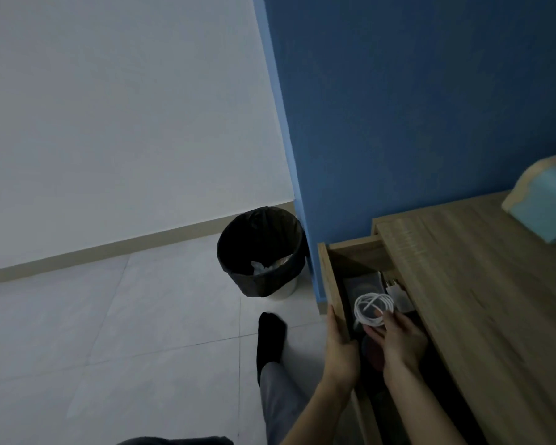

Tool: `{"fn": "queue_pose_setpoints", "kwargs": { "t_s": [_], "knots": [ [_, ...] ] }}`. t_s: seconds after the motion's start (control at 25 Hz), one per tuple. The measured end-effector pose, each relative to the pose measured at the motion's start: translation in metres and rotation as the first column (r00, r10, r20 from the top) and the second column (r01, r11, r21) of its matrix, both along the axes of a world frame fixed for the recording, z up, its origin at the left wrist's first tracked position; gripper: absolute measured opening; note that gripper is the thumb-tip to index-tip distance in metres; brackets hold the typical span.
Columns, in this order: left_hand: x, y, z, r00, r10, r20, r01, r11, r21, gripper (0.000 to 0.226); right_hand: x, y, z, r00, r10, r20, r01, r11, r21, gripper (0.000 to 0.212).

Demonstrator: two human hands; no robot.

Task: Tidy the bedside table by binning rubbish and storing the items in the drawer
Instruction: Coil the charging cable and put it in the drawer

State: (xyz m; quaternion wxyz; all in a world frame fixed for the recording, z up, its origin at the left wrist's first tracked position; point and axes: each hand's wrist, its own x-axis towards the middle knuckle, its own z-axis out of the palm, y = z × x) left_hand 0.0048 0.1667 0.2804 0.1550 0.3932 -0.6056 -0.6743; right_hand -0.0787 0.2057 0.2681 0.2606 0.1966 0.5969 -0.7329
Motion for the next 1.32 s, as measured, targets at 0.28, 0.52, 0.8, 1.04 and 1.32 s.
{"fn": "queue_pose_setpoints", "kwargs": {
  "t_s": [0.28,0.52,0.8,1.04,1.32],
  "knots": [
    [0.000,-0.001,-0.008,1.000,0.005,0.001,-0.004,0.996,-0.093,0.064,-0.018,-0.024,-0.035,0.998,0.047,-0.040,-0.037,0.977,0.212,0.026],
    [-0.001,-0.001,-0.019,0.999,-0.032,0.017,0.032,0.999,-0.013,0.086,-0.019,-0.033,-0.045,0.995,0.055,-0.081,-0.029,0.956,0.293,0.022],
    [-0.001,-0.001,-0.020,0.996,-0.084,-0.009,0.083,0.995,-0.047,0.081,-0.017,-0.022,-0.034,0.955,0.273,-0.117,-0.196,0.875,0.442,0.022],
    [-0.003,0.001,-0.011,0.999,0.000,-0.050,0.005,0.994,0.108,0.069,0.004,0.019,0.021,0.772,0.531,-0.350,-0.318,0.799,0.510,0.029],
    [-0.018,0.004,-0.008,0.966,0.204,-0.160,-0.101,0.866,0.490,0.057,-0.048,0.083,0.043,0.405,0.733,-0.546,0.132,0.544,0.829,0.054]
  ]
}}
